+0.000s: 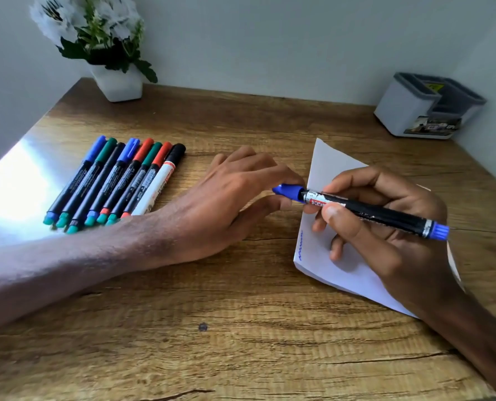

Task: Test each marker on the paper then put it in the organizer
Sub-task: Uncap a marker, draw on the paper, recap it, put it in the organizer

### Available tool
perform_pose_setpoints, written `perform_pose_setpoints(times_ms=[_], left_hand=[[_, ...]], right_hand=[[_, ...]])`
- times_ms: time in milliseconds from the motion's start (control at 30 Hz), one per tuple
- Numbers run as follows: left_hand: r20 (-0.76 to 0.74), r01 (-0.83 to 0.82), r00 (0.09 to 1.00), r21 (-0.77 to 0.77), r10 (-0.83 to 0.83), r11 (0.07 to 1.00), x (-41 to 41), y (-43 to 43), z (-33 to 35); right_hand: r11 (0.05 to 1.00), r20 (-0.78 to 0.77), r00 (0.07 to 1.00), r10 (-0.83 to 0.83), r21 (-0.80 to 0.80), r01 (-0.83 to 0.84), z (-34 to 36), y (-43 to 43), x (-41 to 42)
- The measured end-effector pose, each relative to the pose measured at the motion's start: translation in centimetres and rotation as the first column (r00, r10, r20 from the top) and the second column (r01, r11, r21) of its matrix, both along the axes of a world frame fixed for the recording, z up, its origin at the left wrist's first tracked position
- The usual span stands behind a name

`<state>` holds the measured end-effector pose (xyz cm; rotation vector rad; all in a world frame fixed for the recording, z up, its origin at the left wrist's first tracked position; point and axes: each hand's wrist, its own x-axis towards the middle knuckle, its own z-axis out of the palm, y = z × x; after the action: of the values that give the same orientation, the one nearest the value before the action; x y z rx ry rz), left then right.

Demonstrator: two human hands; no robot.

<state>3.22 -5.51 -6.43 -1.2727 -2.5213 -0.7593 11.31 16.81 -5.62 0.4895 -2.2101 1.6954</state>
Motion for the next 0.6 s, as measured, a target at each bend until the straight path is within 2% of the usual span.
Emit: perform_pose_setpoints(times_ms=[200,433,600], left_hand=[[-0.018,0.124,0.992,0.091,-0.123,0.988,0.0,0.1,0.3],[-0.023,0.144,0.99,0.115,-0.142,0.983,0.2,0.2,0.4],[0.032,0.167,0.985,0.088,-0.171,0.982,0.3,0.2,0.3]], right_hand=[[0.997,-0.051,0.996,-0.077,0.022,0.078,0.4,0.1,0.0],[0.995,-0.092,0.995,-0.048,0.079,0.056,0.3,0.5,-0.3],[0.99,-0.088,0.996,-0.006,0.137,0.018,0.1,1.0,-0.5]])
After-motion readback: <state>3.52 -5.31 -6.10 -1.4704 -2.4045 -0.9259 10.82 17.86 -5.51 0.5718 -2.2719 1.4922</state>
